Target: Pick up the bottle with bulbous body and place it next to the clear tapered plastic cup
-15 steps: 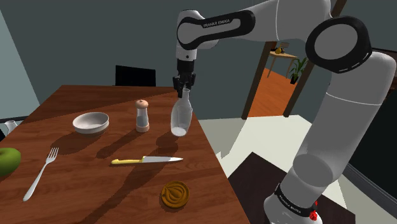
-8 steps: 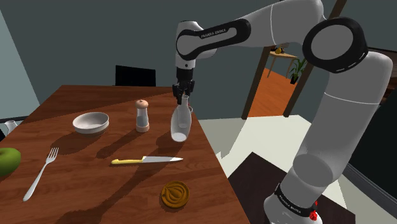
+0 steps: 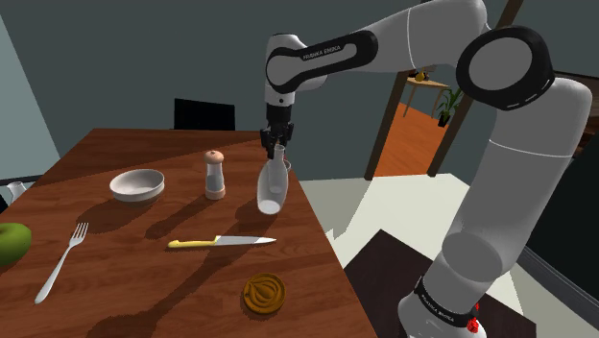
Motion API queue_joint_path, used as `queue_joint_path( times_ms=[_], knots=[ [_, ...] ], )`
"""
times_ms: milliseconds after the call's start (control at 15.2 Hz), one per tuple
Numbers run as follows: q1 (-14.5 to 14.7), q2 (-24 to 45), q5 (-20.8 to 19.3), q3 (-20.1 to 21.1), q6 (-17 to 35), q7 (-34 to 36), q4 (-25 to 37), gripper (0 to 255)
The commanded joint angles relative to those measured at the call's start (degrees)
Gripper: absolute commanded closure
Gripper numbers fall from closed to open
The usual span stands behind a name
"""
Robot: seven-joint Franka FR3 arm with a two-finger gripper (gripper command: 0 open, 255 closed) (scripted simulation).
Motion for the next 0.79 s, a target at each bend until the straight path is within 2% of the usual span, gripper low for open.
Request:
queue_joint_path(
  times_ms=[0,330,594,726],
  knots=[
    [0.00,-0.02,0.00,0.00,0.01,0.00,0.01,0],
    [0.00,-0.02,0.00,0.00,0.00,0.00,0.01,0],
    [-0.01,-0.72,0.24,0.05,-7.12,-0.17,6.46,0],
    [-0.02,-0.73,0.25,0.05,-7.12,-0.17,6.45,0]
  ],
)
